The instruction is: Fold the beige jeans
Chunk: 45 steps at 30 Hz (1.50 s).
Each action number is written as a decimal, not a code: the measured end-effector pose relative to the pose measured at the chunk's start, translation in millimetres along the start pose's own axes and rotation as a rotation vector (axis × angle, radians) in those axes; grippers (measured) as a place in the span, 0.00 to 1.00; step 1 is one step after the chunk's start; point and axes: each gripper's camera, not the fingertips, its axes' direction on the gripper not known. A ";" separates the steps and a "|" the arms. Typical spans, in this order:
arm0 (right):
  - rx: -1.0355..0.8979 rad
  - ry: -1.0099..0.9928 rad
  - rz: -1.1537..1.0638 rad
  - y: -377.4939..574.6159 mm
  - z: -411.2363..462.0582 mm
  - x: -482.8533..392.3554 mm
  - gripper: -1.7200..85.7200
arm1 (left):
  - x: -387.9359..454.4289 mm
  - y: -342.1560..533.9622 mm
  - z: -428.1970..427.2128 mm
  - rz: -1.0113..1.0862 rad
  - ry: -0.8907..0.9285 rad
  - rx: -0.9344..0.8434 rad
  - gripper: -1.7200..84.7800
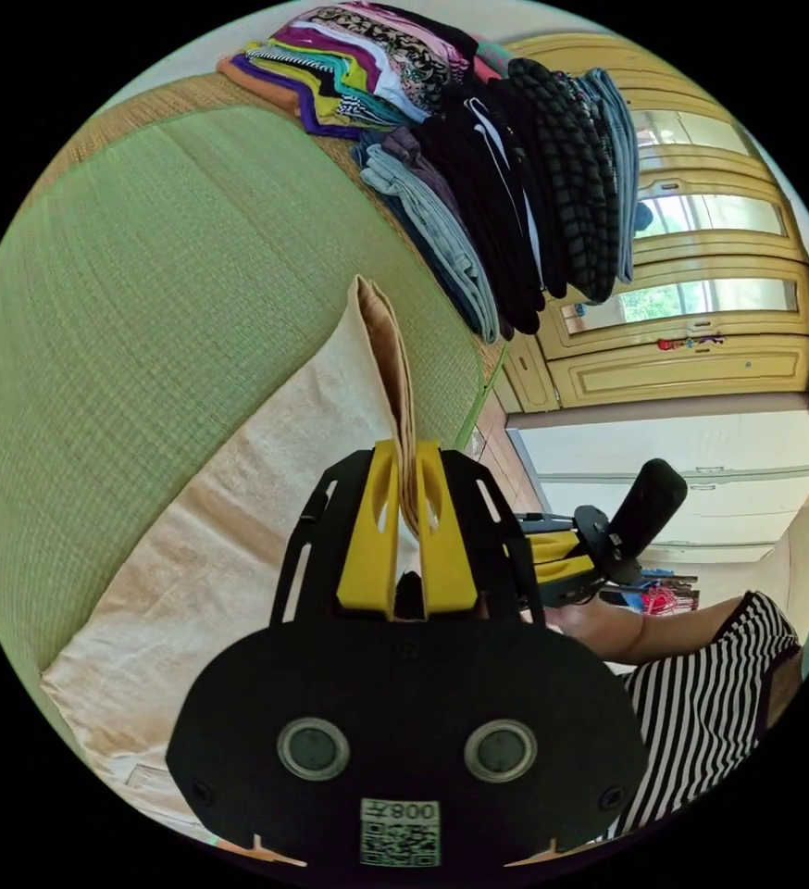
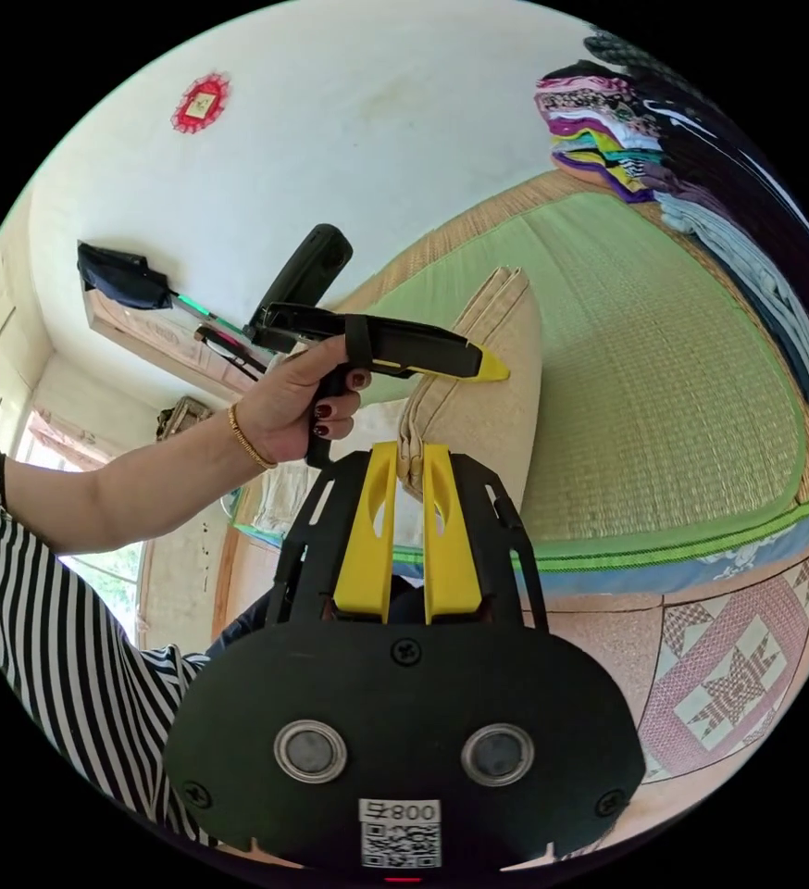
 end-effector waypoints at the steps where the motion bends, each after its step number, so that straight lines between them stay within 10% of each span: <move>1: -0.015 -0.011 -0.025 -2.4 5.2 -8.0 0.07 | -5.9 9.9 -11.2 -0.018 0.012 0.025 0.06; 45: -0.531 -0.117 -0.134 -71.0 213.4 -119.6 0.10 | -212.8 261.7 -161.4 -0.473 0.162 0.293 0.06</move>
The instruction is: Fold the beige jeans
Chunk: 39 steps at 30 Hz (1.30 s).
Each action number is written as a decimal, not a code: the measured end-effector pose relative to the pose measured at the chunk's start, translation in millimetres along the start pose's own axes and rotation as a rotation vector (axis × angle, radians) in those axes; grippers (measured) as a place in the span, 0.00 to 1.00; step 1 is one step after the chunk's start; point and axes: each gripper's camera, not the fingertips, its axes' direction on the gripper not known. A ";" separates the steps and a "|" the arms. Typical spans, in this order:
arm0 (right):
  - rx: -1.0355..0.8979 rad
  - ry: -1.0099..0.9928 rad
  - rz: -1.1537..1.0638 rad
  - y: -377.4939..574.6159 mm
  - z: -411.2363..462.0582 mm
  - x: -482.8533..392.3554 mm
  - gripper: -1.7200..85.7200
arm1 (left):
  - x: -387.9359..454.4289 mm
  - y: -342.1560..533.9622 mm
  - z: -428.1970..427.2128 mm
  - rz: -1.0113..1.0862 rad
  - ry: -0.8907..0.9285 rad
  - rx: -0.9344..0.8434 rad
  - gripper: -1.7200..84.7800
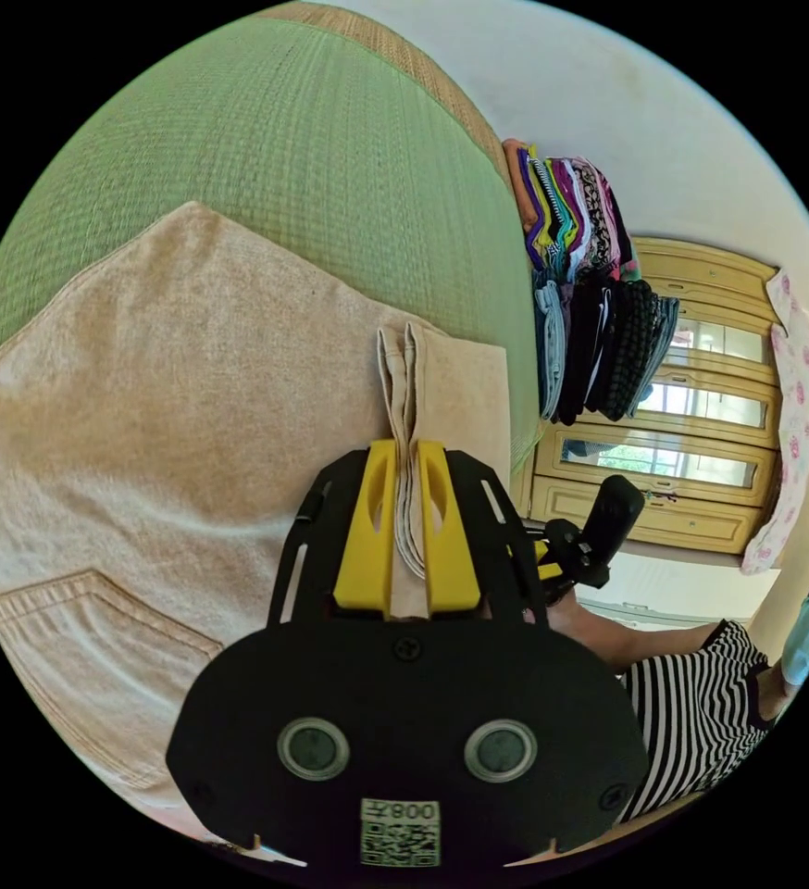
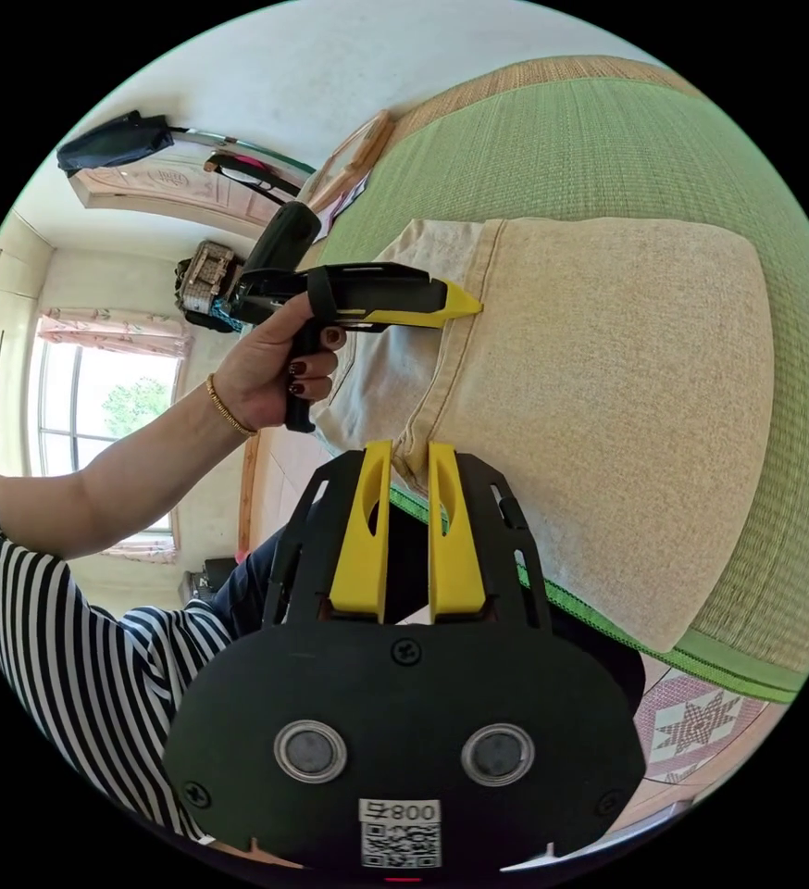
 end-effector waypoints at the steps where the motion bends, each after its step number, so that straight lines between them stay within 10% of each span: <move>1: 0.000 -0.001 -0.005 -0.8 -1.1 -2.2 0.10 | -2.6 2.4 -3.0 -0.004 0.000 0.006 0.06; 39: 0.018 0.281 0.038 10.6 -74.8 21.6 0.02 | 45.9 48.4 62.1 0.125 -0.257 0.081 0.02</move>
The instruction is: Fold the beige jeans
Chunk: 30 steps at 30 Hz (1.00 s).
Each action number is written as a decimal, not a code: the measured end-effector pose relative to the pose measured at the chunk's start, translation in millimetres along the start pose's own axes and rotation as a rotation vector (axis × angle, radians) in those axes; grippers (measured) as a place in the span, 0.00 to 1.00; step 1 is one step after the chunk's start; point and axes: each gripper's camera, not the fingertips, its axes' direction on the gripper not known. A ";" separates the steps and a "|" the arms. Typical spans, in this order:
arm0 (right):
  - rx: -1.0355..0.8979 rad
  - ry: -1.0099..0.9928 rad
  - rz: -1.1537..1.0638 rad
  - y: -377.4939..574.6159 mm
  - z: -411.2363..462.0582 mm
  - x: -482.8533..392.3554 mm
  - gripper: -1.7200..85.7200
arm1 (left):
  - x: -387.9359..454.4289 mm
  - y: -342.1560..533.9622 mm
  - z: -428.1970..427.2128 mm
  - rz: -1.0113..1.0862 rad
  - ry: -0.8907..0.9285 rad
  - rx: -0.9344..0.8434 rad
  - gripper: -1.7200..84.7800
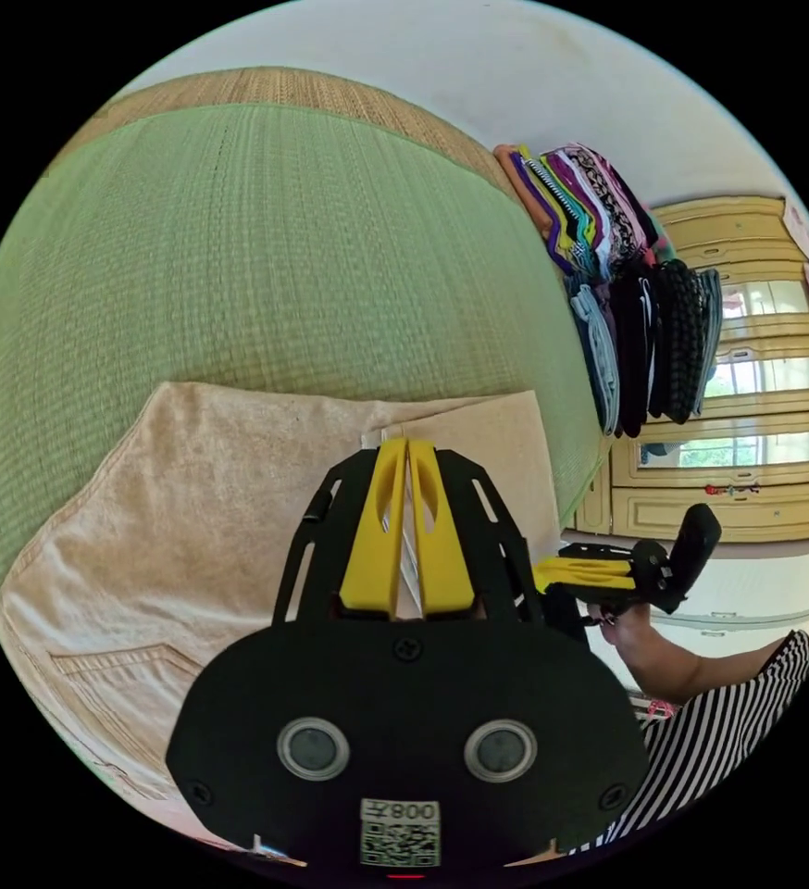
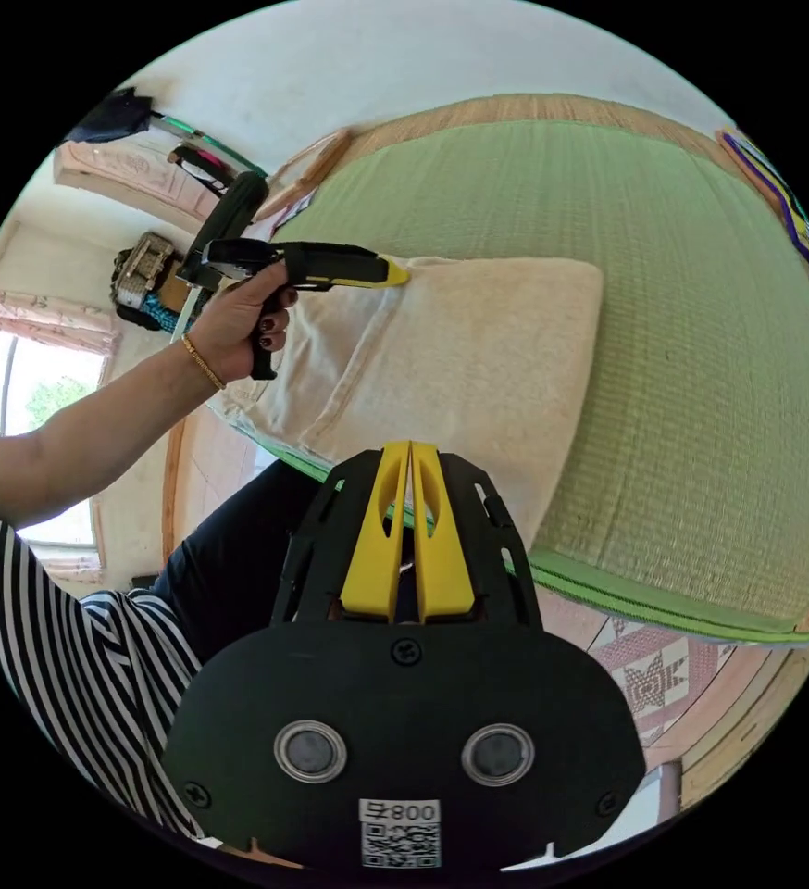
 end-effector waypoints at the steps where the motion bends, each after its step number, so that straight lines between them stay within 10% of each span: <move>1: -0.014 -0.027 0.025 2.0 1.7 9.2 0.02 | 3.0 2.7 3.1 -0.008 0.006 -0.001 0.02; 12: 0.173 -0.136 0.277 32.7 -62.8 93.2 0.05 | 104.8 69.7 65.0 0.330 0.144 -0.145 0.10; 30: 0.114 -0.489 0.362 64.5 -75.4 149.2 0.07 | 203.3 143.3 157.3 0.515 -0.223 -0.192 0.10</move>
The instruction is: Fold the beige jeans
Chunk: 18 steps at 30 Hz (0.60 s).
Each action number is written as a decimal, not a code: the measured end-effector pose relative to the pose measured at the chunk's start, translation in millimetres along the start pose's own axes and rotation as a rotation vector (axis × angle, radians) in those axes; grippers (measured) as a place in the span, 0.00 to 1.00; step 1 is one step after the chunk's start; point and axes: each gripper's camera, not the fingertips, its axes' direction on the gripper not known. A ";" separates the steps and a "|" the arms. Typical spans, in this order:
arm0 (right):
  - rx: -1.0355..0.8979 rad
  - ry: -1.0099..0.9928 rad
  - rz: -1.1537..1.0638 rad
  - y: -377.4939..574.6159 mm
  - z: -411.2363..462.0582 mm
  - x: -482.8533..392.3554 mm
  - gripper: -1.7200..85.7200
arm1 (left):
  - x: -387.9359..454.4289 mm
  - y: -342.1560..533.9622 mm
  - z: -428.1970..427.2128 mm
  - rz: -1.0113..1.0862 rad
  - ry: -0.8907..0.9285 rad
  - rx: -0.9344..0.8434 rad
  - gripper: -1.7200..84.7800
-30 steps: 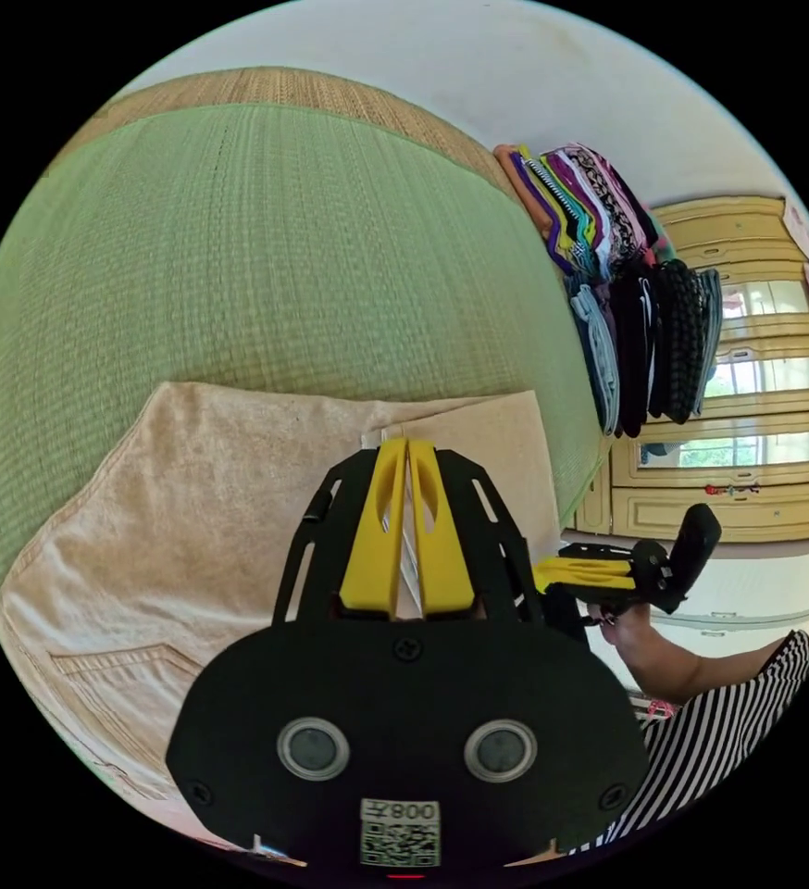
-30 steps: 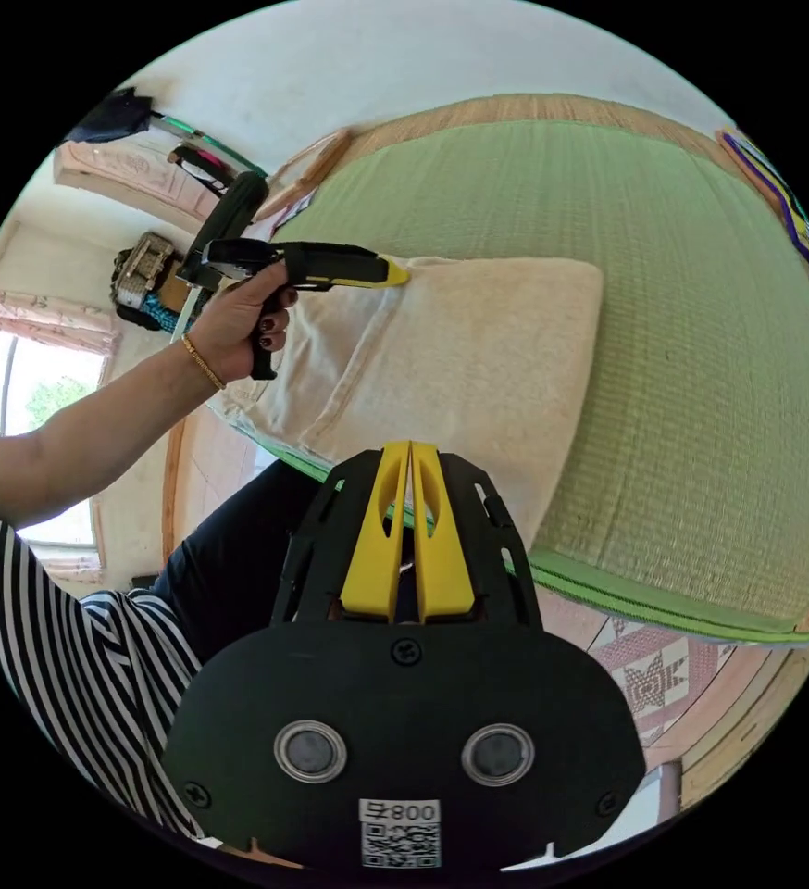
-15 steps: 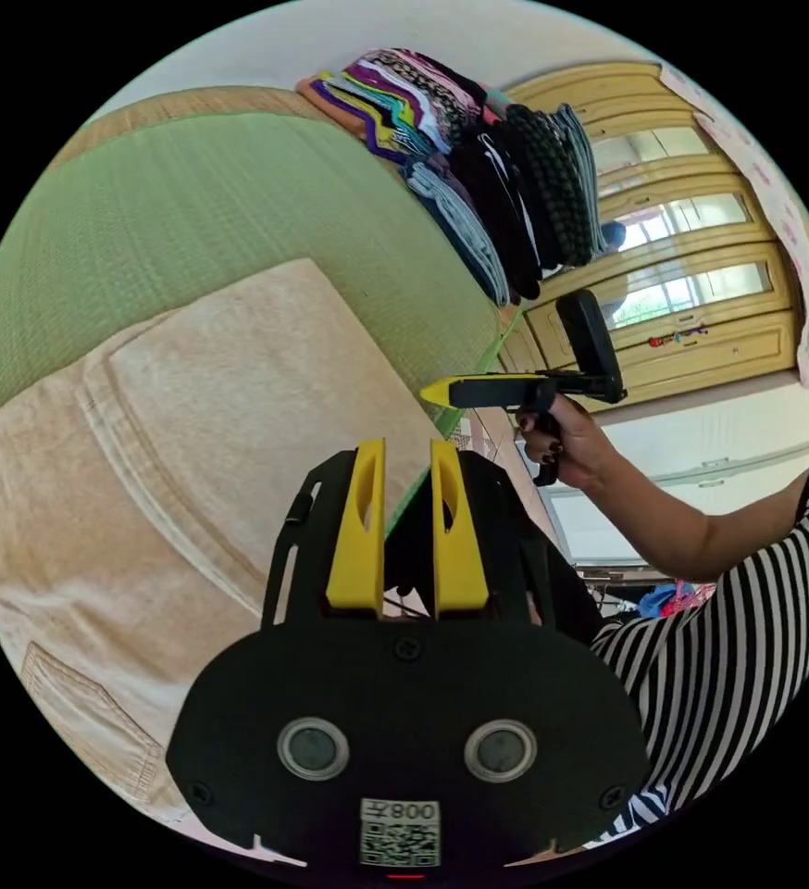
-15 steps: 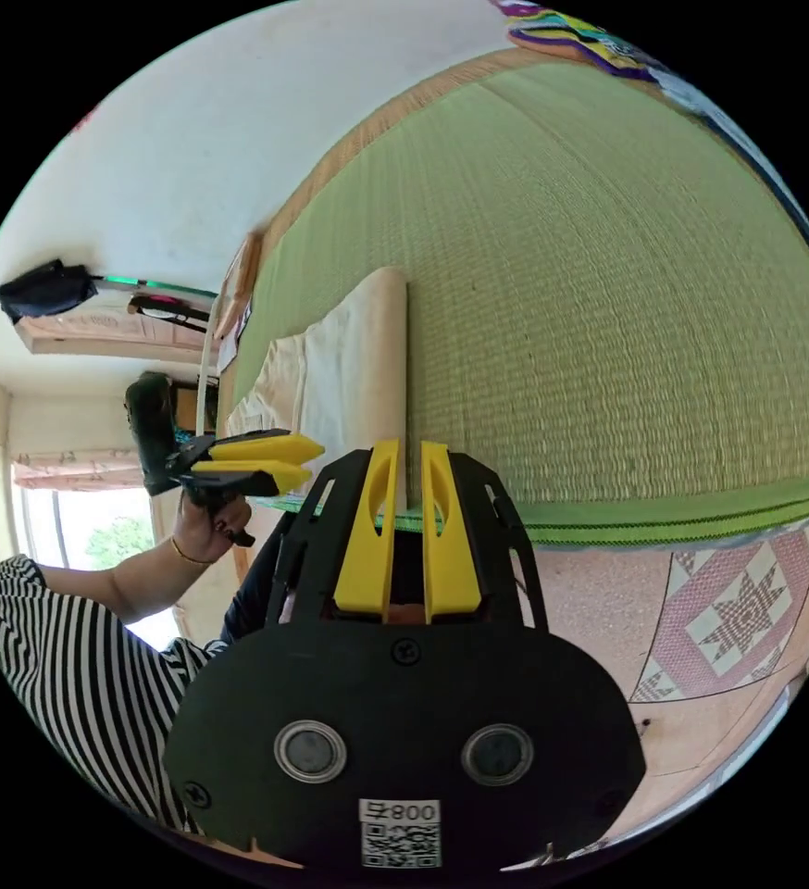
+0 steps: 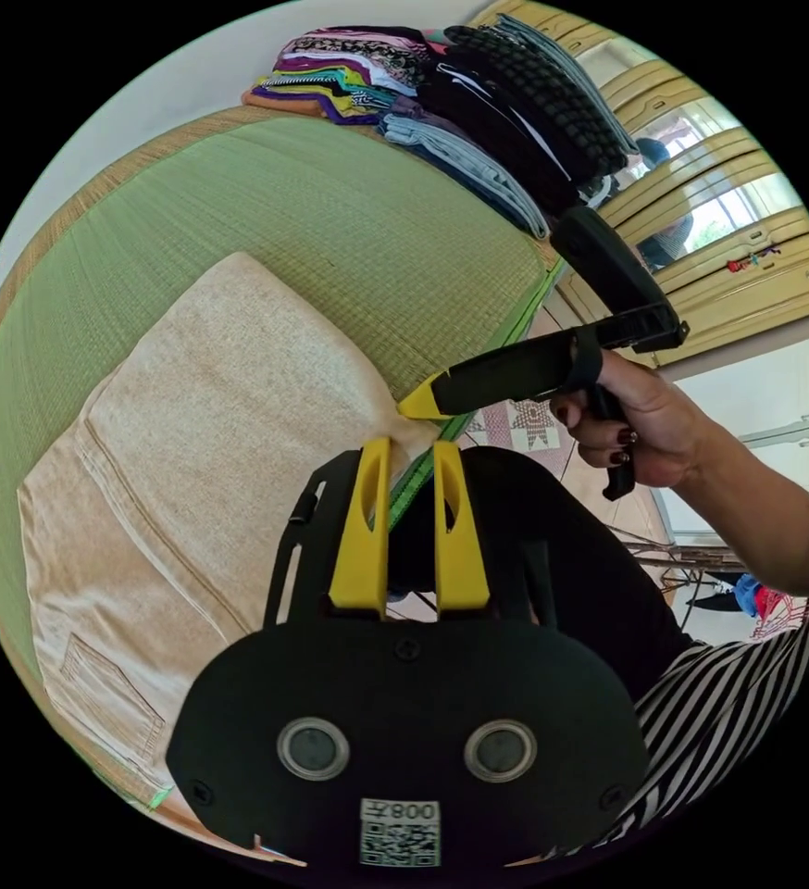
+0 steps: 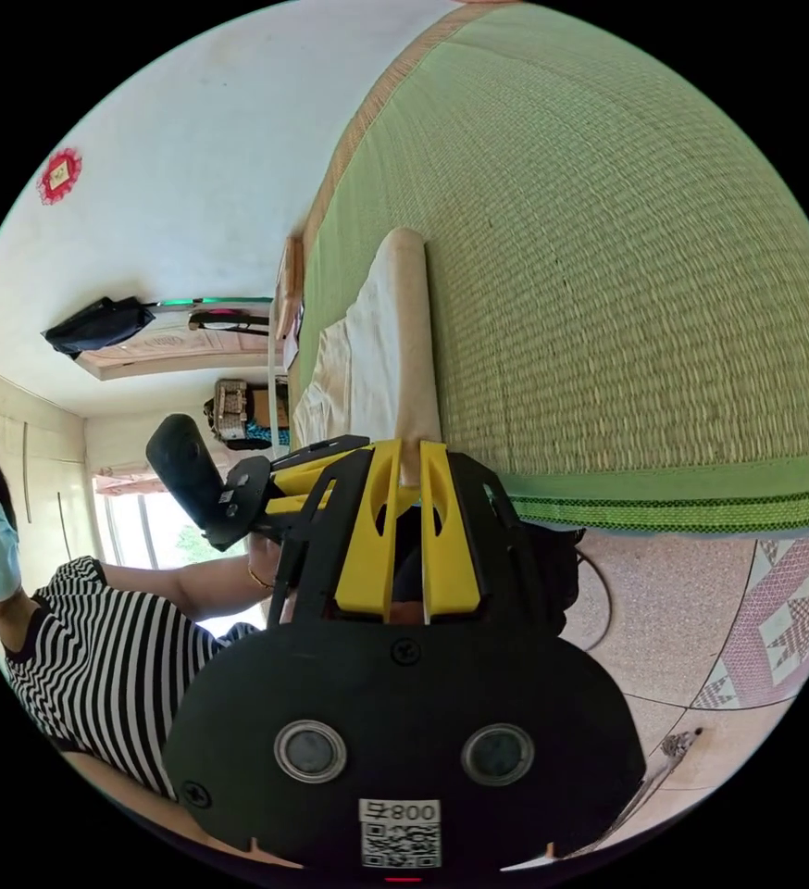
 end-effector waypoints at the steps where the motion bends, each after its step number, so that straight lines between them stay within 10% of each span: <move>1: -0.007 -0.005 -0.005 -0.4 -0.8 -1.0 0.07 | 3.2 2.3 1.6 0.011 0.008 0.002 0.09; 18: 0.040 0.002 -0.031 -64.9 -16.7 -29.7 0.12 | 12.0 62.2 -15.4 -0.042 0.154 0.127 0.05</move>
